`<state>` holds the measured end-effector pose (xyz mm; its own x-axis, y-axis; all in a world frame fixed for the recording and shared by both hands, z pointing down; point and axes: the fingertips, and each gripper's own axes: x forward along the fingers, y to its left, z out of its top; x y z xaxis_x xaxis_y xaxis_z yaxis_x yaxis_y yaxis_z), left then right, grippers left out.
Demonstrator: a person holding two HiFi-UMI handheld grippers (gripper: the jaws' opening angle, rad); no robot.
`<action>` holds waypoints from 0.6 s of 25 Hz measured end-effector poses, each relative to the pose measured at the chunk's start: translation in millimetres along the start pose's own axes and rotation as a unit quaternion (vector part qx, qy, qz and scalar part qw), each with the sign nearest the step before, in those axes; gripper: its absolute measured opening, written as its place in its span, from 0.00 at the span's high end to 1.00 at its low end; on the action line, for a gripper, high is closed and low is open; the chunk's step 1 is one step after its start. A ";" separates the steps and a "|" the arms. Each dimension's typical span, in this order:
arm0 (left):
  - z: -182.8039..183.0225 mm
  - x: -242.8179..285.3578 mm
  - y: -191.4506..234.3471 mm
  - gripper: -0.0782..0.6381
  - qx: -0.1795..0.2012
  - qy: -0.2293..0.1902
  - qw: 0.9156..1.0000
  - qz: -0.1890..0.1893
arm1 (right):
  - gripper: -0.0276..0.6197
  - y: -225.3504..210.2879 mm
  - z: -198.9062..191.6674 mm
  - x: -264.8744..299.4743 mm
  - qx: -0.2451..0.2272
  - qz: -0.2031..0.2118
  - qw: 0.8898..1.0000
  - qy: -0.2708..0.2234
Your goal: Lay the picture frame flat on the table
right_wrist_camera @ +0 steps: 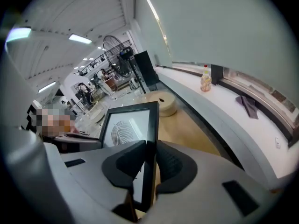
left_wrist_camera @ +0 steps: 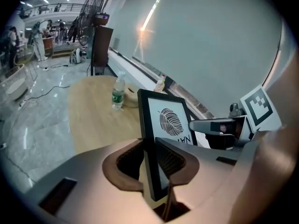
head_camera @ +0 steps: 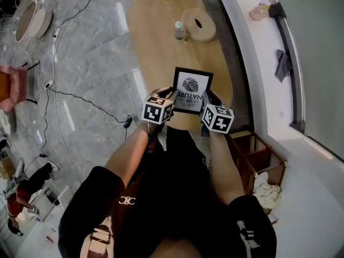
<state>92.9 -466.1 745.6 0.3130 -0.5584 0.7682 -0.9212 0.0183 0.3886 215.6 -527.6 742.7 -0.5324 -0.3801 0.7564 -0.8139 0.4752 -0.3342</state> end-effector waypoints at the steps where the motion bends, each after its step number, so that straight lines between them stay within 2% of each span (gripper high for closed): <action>1: -10.1 11.6 4.6 0.76 -0.006 0.009 1.000 0.002 | 0.82 -6.1 -10.5 11.8 0.002 0.001 1.000 0.013; 9: -91.2 101.0 46.5 0.76 -0.072 0.064 0.995 -0.008 | 0.82 -47.4 -91.9 101.1 0.007 0.004 0.996 0.094; 15: -137.2 146.8 71.8 0.76 -0.096 0.095 0.991 -0.027 | 0.82 -65.7 -142.8 146.9 0.031 0.000 0.991 0.130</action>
<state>104.4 -433.1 956.1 0.4147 -0.3978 0.8184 -0.8468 0.1606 0.5071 224.0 -501.4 956.0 -0.4612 -0.1591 0.8729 -0.8310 0.4224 -0.3621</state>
